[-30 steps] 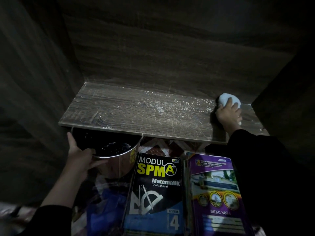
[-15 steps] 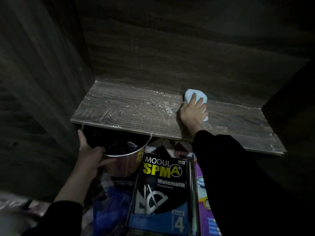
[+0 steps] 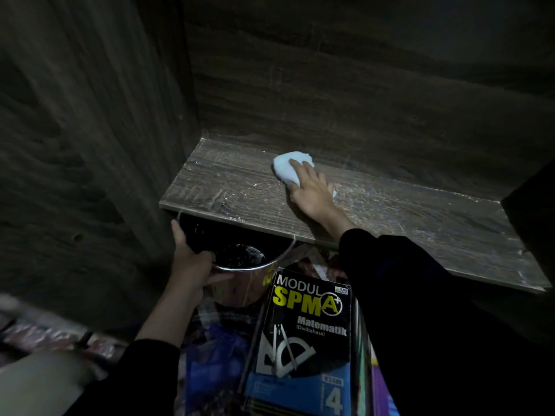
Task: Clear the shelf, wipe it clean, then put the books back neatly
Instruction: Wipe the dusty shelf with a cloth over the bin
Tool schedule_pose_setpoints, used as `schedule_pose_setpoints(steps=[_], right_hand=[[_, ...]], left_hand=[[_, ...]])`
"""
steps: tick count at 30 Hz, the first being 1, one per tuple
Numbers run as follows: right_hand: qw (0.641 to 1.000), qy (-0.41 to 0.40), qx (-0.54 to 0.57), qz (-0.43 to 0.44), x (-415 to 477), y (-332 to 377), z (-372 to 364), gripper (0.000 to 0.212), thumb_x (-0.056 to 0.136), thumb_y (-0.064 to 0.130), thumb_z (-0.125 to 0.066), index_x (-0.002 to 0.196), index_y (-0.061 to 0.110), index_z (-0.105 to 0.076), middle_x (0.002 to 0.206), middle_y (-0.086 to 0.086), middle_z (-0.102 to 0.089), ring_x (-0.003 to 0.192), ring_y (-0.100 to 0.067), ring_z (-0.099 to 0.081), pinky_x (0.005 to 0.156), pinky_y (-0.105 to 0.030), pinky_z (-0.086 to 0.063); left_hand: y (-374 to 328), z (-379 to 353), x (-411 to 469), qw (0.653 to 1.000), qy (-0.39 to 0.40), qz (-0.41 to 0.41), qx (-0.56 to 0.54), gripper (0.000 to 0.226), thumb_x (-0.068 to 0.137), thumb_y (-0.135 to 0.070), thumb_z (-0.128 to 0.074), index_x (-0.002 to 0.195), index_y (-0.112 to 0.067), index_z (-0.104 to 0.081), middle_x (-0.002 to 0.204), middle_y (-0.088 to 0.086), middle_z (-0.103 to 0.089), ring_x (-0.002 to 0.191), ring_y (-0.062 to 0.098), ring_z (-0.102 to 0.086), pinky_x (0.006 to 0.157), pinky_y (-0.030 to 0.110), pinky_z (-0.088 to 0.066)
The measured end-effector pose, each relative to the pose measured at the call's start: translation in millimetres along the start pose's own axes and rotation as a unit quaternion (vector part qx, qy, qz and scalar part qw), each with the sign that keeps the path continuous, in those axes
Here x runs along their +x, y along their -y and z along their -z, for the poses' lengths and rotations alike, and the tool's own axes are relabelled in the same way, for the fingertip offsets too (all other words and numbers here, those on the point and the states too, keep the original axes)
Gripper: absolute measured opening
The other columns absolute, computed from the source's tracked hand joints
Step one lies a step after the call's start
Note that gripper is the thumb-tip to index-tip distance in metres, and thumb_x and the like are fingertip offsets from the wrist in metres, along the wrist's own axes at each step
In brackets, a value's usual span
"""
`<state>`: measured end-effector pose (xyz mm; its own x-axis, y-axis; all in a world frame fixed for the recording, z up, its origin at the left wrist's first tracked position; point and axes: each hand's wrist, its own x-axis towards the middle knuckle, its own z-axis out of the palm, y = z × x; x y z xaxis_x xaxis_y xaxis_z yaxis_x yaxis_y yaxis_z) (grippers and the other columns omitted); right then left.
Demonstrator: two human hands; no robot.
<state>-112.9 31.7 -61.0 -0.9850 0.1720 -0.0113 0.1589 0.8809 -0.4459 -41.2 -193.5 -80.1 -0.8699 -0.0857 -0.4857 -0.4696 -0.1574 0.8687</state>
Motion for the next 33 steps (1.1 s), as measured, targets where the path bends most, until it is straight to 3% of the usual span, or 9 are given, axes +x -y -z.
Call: schedule_pose_setpoints(steps=[4, 9, 12, 15, 18, 22, 27, 31, 33], right_hand=[[0.997, 0.034, 0.003, 0.075, -11, 16, -7, 0.053, 0.099, 0.031, -0.040, 0.149, 0.036, -0.023, 0.159, 0.002, -0.016, 0.144, -0.020, -0.011, 0.113, -0.040, -0.006], [0.985, 0.059, -0.001, 0.161, -42, 36, -21, 0.054, 0.099, 0.028, -0.042, 0.149, 0.036, -0.023, 0.159, 0.004, -0.017, 0.144, -0.018, -0.012, 0.112, -0.039, -0.009], [0.978, 0.048, -0.014, 0.202, -59, 44, -33, 0.056, 0.098, 0.026, -0.044, 0.149, 0.034, -0.023, 0.158, 0.004, -0.019, 0.143, -0.020, -0.014, 0.109, -0.037, -0.012], [0.972, 0.005, -0.020, 0.235, -78, 50, -48, 0.061, 0.089, 0.014, -0.051, 0.146, 0.027, -0.035, 0.154, -0.005, -0.031, 0.139, -0.030, -0.026, 0.106, -0.044, -0.022], [0.974, -0.076, -0.026, 0.211, -99, 63, -70, 0.068, 0.073, 0.005, -0.057, 0.137, 0.023, -0.049, 0.144, -0.012, -0.045, 0.129, -0.037, -0.042, 0.098, -0.047, -0.038], [0.976, -0.108, -0.013, 0.190, -105, 74, -79, 0.068, 0.068, 0.000, -0.062, 0.132, 0.024, -0.054, 0.142, -0.012, -0.047, 0.127, -0.038, -0.045, 0.096, -0.048, -0.041], [0.977, -0.086, -0.018, 0.193, -108, 74, -72, 0.061, 0.076, 0.010, -0.037, 0.132, 0.023, -0.055, 0.142, -0.013, -0.047, 0.127, -0.037, -0.044, 0.094, -0.045, -0.040], [0.977, -0.025, 0.005, 0.211, -93, 76, -44, 0.059, 0.080, 0.002, -0.056, 0.136, 0.019, -0.052, 0.141, -0.013, -0.047, 0.125, -0.034, -0.044, 0.097, -0.041, -0.035], [0.979, 0.015, 0.074, 0.187, -80, 78, -22, 0.056, 0.083, 0.005, -0.061, 0.136, 0.017, -0.050, 0.136, -0.014, -0.047, 0.123, -0.033, -0.045, 0.099, -0.037, -0.037]], left_hand=[[1, 1, 1, 1.000, -0.004, 0.002, 0.003, 0.096, 0.088, 0.017, -0.034, 0.147, -0.048, 0.005, 0.151, -0.002, -0.033, 0.091, 0.028, -0.060, 0.043, 0.033, -0.055], [2, 2, 3, 1.000, -0.007, 0.000, 0.024, 0.095, 0.088, 0.013, -0.035, 0.146, -0.050, 0.007, 0.152, 0.000, -0.033, 0.109, 0.034, -0.059, 0.048, 0.036, -0.058], [2, 1, 2, 0.999, -0.006, -0.003, 0.034, 0.093, 0.089, 0.012, -0.035, 0.147, -0.047, 0.007, 0.152, 0.003, -0.033, 0.113, 0.033, -0.057, 0.049, 0.035, -0.057], [3, 0, 3, 0.999, -0.008, -0.009, 0.034, 0.092, 0.090, 0.010, -0.038, 0.147, -0.045, 0.007, 0.149, 0.006, -0.036, 0.110, 0.033, -0.058, 0.047, 0.034, -0.056], [4, 0, 3, 0.999, -0.002, -0.017, 0.037, 0.092, 0.090, 0.010, -0.039, 0.148, -0.043, 0.010, 0.144, 0.007, -0.042, 0.101, 0.030, -0.060, 0.044, 0.031, -0.055], [4, 1, 5, 0.999, 0.001, -0.011, 0.034, 0.095, 0.087, 0.015, -0.036, 0.148, -0.042, 0.010, 0.143, 0.013, -0.043, 0.100, 0.033, -0.059, 0.041, 0.030, -0.053], [5, 3, 6, 0.999, -0.005, -0.013, 0.037, 0.095, 0.087, 0.015, -0.036, 0.148, -0.043, 0.009, 0.147, 0.009, -0.038, 0.100, 0.035, -0.060, 0.043, 0.032, -0.055], [4, 1, 4, 0.999, -0.010, -0.015, 0.039, 0.095, 0.087, 0.015, -0.036, 0.148, -0.043, 0.008, 0.149, 0.008, -0.035, 0.098, 0.032, -0.059, 0.045, 0.034, -0.056], [3, 0, 4, 0.999, -0.011, -0.014, 0.040, 0.095, 0.087, 0.015, -0.036, 0.148, -0.043, 0.008, 0.151, 0.006, -0.032, 0.101, 0.032, -0.058, 0.045, 0.033, -0.056]])
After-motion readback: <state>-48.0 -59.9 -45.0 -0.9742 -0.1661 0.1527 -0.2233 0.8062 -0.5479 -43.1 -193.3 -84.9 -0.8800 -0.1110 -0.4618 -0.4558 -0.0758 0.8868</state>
